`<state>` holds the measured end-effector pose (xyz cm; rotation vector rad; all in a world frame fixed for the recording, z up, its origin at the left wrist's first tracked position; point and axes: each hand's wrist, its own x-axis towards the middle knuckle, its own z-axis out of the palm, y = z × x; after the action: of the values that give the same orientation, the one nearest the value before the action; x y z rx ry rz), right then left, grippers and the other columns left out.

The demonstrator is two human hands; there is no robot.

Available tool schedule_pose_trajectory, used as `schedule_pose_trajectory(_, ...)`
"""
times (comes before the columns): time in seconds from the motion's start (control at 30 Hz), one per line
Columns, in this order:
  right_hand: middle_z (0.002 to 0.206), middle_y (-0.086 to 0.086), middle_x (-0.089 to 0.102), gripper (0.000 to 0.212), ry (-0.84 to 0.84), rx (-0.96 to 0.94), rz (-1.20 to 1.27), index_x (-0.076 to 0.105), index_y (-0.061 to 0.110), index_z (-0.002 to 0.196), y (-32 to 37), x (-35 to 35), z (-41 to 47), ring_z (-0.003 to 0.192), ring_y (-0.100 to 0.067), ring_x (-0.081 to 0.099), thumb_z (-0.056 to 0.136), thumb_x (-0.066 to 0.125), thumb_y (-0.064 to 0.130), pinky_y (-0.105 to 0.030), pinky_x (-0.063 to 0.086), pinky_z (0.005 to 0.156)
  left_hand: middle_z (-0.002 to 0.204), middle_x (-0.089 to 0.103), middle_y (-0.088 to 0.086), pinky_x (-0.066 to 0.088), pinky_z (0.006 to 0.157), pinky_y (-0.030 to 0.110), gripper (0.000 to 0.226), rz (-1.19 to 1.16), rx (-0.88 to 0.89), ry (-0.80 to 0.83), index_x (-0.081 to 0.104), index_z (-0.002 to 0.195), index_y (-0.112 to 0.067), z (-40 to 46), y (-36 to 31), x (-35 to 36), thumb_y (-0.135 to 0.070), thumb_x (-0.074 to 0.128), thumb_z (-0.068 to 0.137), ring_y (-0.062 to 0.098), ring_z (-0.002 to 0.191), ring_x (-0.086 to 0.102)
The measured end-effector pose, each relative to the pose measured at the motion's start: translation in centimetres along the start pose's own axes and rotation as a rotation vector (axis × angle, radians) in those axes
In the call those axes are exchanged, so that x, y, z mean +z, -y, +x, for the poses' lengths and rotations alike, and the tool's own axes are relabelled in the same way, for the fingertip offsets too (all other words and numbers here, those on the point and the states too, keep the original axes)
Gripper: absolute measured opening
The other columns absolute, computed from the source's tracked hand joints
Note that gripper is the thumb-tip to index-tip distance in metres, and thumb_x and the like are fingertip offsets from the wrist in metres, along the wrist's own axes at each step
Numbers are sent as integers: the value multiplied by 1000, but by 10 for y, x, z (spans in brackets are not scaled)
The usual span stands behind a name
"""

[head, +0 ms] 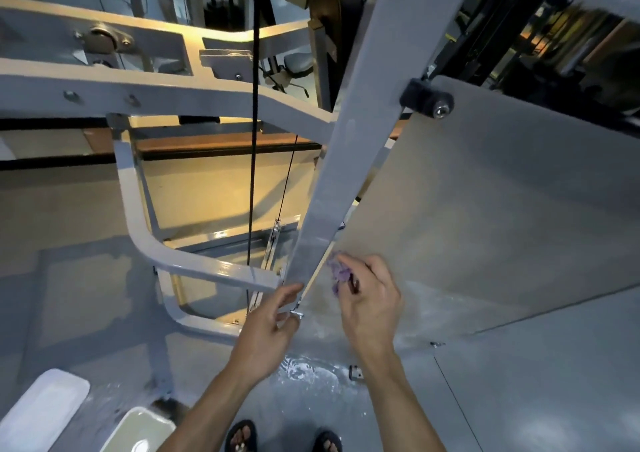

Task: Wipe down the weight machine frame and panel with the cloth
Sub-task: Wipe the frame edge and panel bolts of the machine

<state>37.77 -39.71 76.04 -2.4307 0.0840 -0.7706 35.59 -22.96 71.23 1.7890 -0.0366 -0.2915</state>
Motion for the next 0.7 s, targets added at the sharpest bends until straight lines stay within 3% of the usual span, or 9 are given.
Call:
schedule_pose_trajectory(0.13,97,13,59,37,-122,-47,116,80,26,106,12,-16,24,83,-24,66,79,63,6,-36,56,65,136,59,-26,42,106,22,61,-12,-23,-22,56,127,-51,5,4,10,2,54,97,-18,125,47)
schedule_pose_trajectory(0.23,90,9,57,36,-16,-52,-1,78,32,106,-2,-1,17,78,-24,64,78,62,14,-37,55,59,135,57,-27,41,101,16,64,-10,-31,-38,53,124,-56,8,6,20,2,53,98,-21,124,46)
schedule_pose_trajectory(0.33,91,4,57,38,199,-90,-15,70,35,112,-18,12,-1,77,-29,64,80,58,19,-44,58,58,137,58,-22,43,106,22,64,9,-45,-78,51,123,-58,11,13,33,1,54,97,-13,128,48)
schedule_pose_trajectory(0.4,91,4,57,37,171,-105,57,71,34,113,-18,4,2,75,-29,65,82,55,22,-43,58,59,139,58,-21,43,109,25,61,21,-52,-98,52,127,-55,10,18,41,-2,55,99,-10,130,49)
schedule_pose_trajectory(0.53,86,3,58,37,-62,-227,103,79,27,106,-18,-22,33,70,-29,63,78,66,7,-35,55,58,140,58,-16,44,112,32,53,32,-106,-159,54,135,-47,6,26,59,-7,54,100,1,131,51)
schedule_pose_trajectory(0.63,81,1,58,31,-3,-395,-39,80,24,102,-23,-19,38,68,-27,61,80,61,13,-25,44,54,141,58,-18,44,110,31,55,41,-112,-216,53,134,-50,1,29,75,-7,54,100,0,130,51)
schedule_pose_trajectory(0.7,84,2,55,31,93,-484,-88,79,23,99,-32,-12,30,68,-28,61,81,55,20,-27,45,49,141,56,-22,44,109,28,56,48,-108,-250,53,136,-50,-4,29,83,-7,53,100,-7,129,49)
